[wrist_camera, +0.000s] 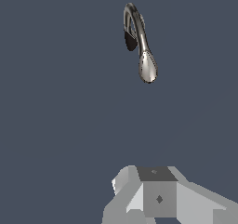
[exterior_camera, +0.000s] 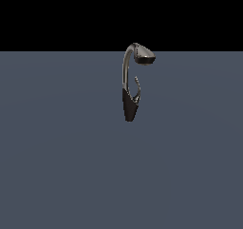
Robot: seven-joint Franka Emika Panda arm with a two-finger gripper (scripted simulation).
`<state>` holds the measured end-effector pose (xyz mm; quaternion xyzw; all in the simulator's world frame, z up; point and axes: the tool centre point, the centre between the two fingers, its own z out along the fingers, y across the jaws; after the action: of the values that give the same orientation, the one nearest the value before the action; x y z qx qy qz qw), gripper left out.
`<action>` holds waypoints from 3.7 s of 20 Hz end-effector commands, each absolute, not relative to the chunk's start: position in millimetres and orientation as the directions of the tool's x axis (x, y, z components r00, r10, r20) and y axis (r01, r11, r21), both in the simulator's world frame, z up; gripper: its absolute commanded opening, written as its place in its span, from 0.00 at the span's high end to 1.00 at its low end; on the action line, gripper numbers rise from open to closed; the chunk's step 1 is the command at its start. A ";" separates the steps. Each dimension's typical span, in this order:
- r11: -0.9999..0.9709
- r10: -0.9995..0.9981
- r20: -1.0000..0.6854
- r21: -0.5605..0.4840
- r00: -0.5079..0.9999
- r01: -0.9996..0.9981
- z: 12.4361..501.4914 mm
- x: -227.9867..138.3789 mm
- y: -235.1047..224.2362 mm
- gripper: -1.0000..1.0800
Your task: Turn on the faucet by rotating a designated handle.
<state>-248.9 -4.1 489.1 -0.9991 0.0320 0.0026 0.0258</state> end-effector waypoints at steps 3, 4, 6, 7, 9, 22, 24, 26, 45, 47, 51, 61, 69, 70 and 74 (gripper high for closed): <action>-0.997 -0.066 -0.009 -0.048 0.998 -0.067 488.1 -248.6 -4.2 1.00; -0.997 -0.070 -0.012 -0.044 0.997 -0.070 486.8 -248.3 -4.5 1.00; -0.996 -0.079 -0.021 -0.030 0.997 -0.080 482.7 -247.3 -5.2 1.00; -0.996 -0.084 -0.025 -0.023 0.996 -0.084 480.5 -247.1 -5.7 1.00; -0.996 -0.089 -0.030 -0.012 0.996 -0.089 477.7 -247.2 -6.4 1.00; -0.990 -0.132 -0.051 -0.036 0.990 -0.134 476.5 -231.4 -4.4 1.00; -0.987 -0.151 -0.061 -0.047 0.987 -0.154 475.8 -224.1 -3.5 1.00; -0.982 -0.174 -0.073 -0.060 0.982 -0.178 474.8 -215.4 -2.7 1.00; -0.832 -0.468 -0.280 -0.180 0.838 -0.525 430.3 -88.2 -2.6 1.00; -0.806 -0.496 -0.306 -0.185 0.813 -0.562 421.8 -74.3 -4.0 1.00; -0.750 -0.548 -0.359 -0.190 0.756 -0.633 402.8 -47.0 -7.5 1.00; -0.584 -0.648 -0.490 -0.172 0.583 -0.794 343.2 16.0 -20.4 1.00; -0.431 -0.694 -0.588 -0.124 0.416 -0.894 284.1 58.5 -33.9 1.00; -0.411 -0.697 -0.599 -0.116 0.393 -0.904 276.0 63.2 -35.7 1.00; -0.333 -0.705 -0.640 -0.082 0.306 -0.939 244.1 79.7 -42.9 1.00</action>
<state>73.5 -40.2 256.0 -0.7869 0.5179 0.2495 0.2244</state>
